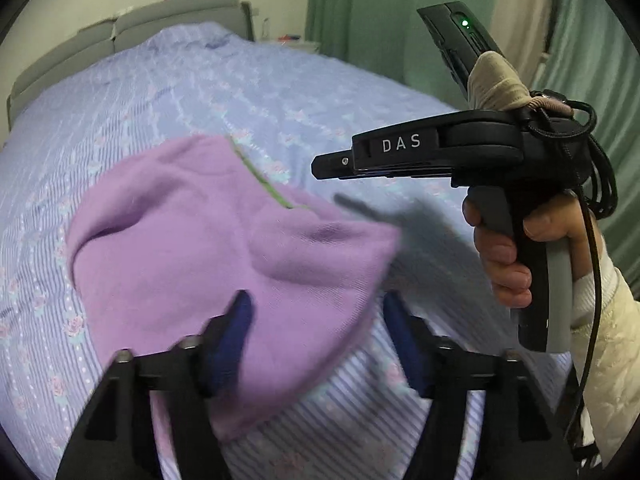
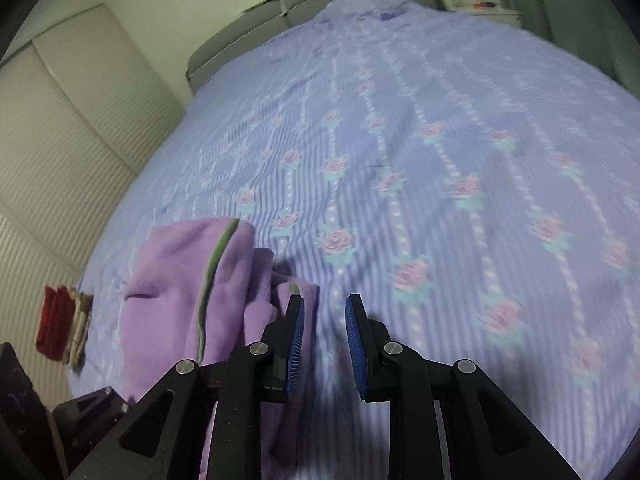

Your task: Fold small clothes

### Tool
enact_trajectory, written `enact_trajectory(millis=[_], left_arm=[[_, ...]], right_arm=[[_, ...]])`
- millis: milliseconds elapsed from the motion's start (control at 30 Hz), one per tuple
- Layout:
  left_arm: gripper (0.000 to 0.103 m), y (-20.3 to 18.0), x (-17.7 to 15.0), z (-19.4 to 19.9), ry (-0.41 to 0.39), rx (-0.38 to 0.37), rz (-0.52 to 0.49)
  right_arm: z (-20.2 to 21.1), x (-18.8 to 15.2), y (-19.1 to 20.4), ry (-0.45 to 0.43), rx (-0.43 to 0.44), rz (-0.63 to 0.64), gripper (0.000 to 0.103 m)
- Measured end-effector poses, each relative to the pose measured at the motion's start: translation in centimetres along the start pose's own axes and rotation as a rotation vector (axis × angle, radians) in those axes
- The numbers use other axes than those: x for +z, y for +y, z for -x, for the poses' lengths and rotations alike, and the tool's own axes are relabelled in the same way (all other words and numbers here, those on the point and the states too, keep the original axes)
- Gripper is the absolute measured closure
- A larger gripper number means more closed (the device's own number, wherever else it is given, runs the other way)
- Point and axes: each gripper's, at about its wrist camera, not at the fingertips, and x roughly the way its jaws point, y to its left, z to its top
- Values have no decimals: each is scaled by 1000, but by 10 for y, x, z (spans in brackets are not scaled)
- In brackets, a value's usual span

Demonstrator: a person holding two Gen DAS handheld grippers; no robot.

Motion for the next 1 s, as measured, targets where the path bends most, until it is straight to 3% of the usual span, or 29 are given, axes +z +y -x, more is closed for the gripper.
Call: enact_trajectory(millis=[67, 133, 200, 333, 433, 667, 733, 833, 900, 1000], left_arm=[[30, -8, -8, 28, -53, -3, -44], [21, -12, -23, 57, -122, 19, -86], [21, -9, -43, 76, -161, 83, -128], [24, 17, -70, 79, -115, 117, -70], [33, 41, -79, 67, -84, 159, -12], [40, 47, -84, 38, -62, 217, -29], [47, 47, -82, 26, -40, 236, -52], [67, 54, -79, 21, -34, 268, -18], [72, 67, -78, 26, -35, 214, 64], [78, 76, -81, 41, -59, 184, 141]], right_arm=[[20, -5, 8, -28, -4, 16, 79], [39, -12, 18, -54, 12, 58, 70], [55, -20, 33, -75, 37, 103, 56], [62, -31, 57, -45, 74, 153, 56], [50, -36, 73, -10, 38, 185, 56], [24, -35, 69, 70, 16, 87, 56], [20, -34, 70, 78, 29, 77, 58], [19, -35, 73, 80, 1, 89, 75], [25, -36, 73, 69, 16, 75, 89], [41, -42, 80, 41, 44, 84, 89]])
